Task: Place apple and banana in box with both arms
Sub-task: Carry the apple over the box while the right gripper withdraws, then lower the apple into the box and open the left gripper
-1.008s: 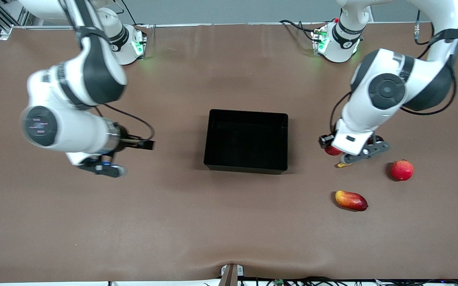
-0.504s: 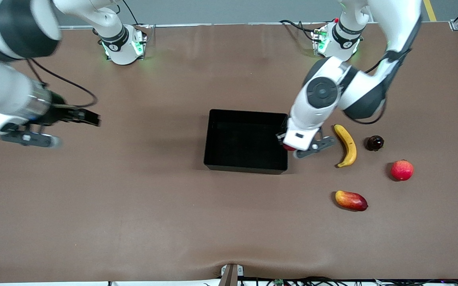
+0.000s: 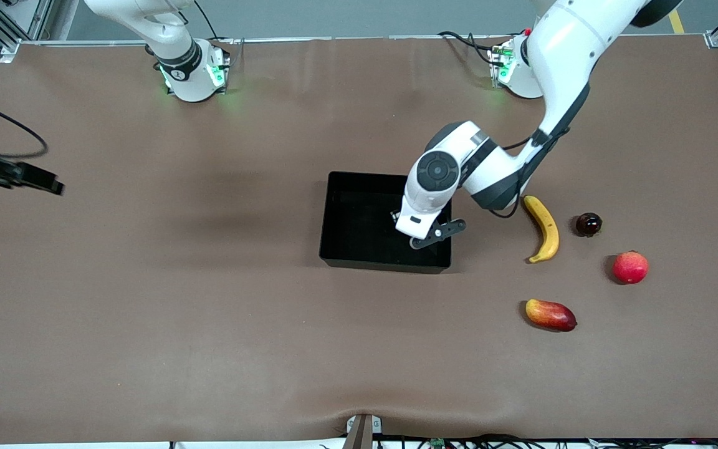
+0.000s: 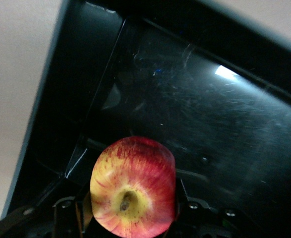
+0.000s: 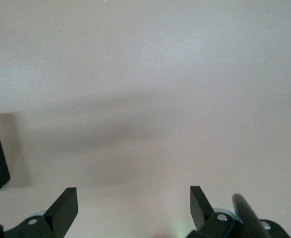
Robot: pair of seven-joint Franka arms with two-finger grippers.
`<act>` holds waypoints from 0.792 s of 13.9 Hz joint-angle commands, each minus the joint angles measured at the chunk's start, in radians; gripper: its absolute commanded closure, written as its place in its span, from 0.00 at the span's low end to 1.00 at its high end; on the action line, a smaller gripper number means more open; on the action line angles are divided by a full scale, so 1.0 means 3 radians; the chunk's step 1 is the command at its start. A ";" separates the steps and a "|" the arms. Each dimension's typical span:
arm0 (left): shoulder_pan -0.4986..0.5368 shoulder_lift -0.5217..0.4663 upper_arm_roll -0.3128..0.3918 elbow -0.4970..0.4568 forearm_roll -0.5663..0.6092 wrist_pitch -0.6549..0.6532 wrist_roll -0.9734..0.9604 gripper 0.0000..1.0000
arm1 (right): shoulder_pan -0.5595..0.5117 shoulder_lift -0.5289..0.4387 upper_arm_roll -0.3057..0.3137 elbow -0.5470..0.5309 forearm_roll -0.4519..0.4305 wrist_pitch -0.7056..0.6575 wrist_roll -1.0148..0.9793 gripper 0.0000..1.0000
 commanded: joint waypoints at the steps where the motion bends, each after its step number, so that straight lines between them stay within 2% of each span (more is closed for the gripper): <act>1: -0.0009 0.0194 0.0000 0.0029 0.0156 0.0041 -0.0062 0.98 | -0.0051 -0.0347 0.0073 -0.0090 -0.0083 -0.0164 -0.0107 0.00; 2: -0.0014 0.0230 0.0000 0.0034 0.0156 0.0041 -0.0057 0.82 | -0.0046 -0.0388 0.0073 -0.0095 -0.0103 -0.0205 -0.0102 0.00; 3: -0.0024 0.0230 0.0000 0.0034 0.0161 0.0041 -0.0057 0.50 | -0.0051 -0.0429 0.0078 -0.0105 -0.0103 -0.0226 -0.0097 0.00; 4: -0.0020 0.0215 0.0000 0.0034 0.0161 0.0036 -0.0062 0.00 | -0.0051 -0.0425 0.0079 -0.0105 -0.0098 -0.0317 -0.0107 0.00; 6: 0.0041 0.0078 0.0006 0.0054 0.0171 0.0005 -0.0012 0.00 | -0.0010 -0.0450 0.0094 -0.0120 -0.0093 -0.0466 -0.0071 0.00; 9: 0.0383 -0.0382 -0.0010 0.0130 0.0131 -0.0061 0.0320 0.00 | 0.0082 -0.0435 0.0089 -0.0125 -0.0108 -0.0364 -0.0071 0.00; 11: 0.0690 -0.0501 -0.0096 0.0395 -0.0058 -0.0473 0.0733 0.00 | 0.0037 -0.0435 0.0089 -0.0120 -0.0103 -0.0333 -0.0076 0.00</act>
